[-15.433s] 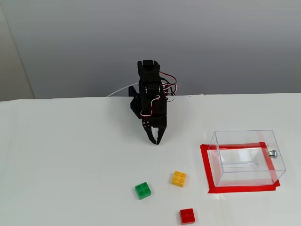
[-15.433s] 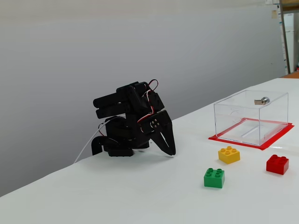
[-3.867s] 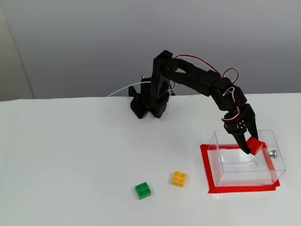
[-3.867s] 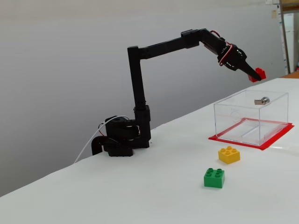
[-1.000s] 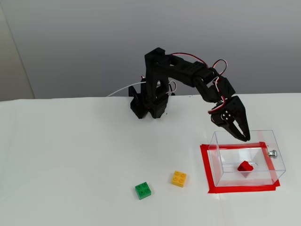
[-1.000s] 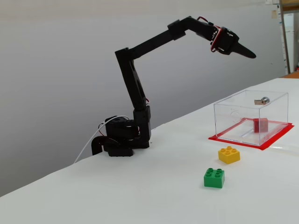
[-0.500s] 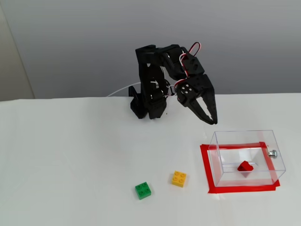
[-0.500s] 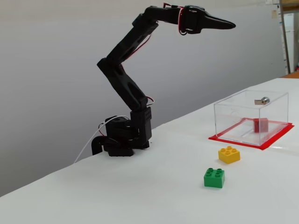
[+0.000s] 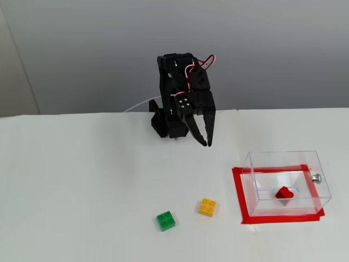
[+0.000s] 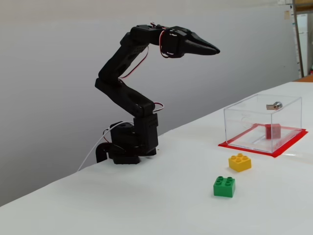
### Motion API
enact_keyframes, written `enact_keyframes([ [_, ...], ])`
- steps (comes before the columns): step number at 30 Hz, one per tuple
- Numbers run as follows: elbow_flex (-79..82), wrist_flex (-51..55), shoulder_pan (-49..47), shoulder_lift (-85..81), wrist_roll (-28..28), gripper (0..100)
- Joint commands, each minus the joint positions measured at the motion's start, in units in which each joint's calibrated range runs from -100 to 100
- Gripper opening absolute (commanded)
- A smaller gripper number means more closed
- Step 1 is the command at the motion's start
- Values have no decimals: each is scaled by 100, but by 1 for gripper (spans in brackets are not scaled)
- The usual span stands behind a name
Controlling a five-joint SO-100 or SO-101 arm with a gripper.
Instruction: Pick the red lego brick and place it into the transparent box
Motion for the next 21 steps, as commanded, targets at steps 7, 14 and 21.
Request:
enact_keyframes([
  [7,1592,9,505,-1633,28,1],
  [14,2767,9,986,-2574,28,1],
  [21,3762,9,1104,-3101,28,1],
])
